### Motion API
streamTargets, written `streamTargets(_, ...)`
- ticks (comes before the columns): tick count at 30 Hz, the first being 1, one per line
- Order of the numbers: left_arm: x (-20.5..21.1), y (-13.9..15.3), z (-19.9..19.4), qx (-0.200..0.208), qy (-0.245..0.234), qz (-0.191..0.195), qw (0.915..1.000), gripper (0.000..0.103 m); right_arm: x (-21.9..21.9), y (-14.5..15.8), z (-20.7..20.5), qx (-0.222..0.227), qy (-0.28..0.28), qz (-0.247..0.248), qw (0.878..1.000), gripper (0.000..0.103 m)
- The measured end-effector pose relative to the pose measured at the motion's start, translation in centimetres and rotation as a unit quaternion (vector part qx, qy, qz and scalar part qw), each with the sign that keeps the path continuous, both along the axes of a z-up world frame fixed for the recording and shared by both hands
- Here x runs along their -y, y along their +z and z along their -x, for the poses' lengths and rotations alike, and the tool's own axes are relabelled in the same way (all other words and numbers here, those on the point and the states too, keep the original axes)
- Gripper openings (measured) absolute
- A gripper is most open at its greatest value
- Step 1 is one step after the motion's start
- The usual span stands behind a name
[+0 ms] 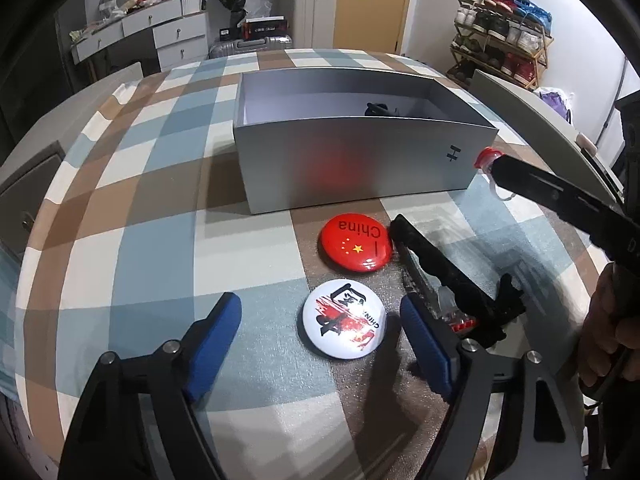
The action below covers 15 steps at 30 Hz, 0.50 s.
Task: Organize jewelry
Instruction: 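Close the left gripper on the white round badge while the right gripper lifts the ring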
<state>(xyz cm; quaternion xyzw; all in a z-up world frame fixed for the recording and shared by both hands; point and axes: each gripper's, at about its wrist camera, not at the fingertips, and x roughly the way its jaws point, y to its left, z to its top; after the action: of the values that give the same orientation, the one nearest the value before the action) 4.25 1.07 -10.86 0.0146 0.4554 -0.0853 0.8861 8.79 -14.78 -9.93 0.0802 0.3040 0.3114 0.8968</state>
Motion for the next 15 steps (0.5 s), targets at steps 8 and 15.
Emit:
streamTargets(8, 0.53, 0.28, 0.34, 0.004, -0.020, -0.017, 0.9996, 0.037, 0.57, -0.08, -0.42, -0.008, -0.002, -0.018, 1.000, 0.023)
streamTargets(15, 0.38, 0.92, 0.60, 0.015, -0.018, -0.004, 0.9997, 0.037, 0.53, -0.01, -0.33, -0.007, -0.006, -0.015, 1.000, 0.023)
